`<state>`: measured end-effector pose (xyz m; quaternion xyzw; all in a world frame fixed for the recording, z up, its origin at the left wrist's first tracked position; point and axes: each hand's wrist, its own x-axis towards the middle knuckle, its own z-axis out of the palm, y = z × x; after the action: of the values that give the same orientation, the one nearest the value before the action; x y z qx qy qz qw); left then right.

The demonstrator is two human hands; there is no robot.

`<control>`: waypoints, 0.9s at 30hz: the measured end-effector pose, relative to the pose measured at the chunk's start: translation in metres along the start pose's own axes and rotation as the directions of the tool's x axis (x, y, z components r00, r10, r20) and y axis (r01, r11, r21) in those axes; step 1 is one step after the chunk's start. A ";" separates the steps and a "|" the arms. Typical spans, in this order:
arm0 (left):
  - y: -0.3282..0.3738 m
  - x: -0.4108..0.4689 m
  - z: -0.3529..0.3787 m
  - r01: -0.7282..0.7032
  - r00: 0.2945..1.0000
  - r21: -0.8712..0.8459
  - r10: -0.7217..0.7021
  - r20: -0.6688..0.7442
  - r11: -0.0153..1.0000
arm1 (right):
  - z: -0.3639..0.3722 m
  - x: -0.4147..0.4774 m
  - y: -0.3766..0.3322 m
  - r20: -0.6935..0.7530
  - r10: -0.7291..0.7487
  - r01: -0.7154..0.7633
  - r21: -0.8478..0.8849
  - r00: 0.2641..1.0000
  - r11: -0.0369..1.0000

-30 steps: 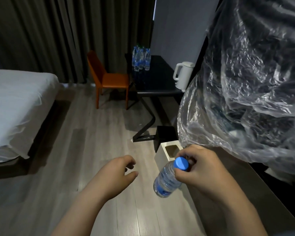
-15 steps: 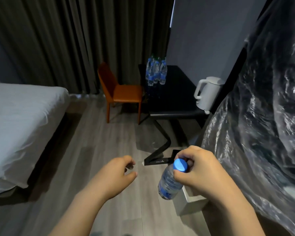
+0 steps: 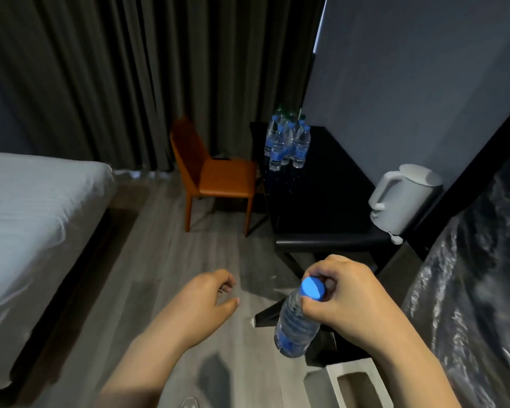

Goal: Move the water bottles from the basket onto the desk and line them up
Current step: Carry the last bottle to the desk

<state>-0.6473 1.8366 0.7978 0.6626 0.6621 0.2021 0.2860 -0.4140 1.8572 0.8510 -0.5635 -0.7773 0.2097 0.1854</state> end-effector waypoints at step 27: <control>-0.100 0.402 -0.139 -0.065 0.987 0.064 0.055 0.149 0.996 | 0.052 0.407 -0.003 -0.053 0.168 -0.162 0.099 0.984 0.982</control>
<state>-0.7967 2.2476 0.7928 0.7048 0.6254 0.1383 0.3048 -0.5644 2.2384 0.8300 -0.6228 -0.7110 0.2433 0.2175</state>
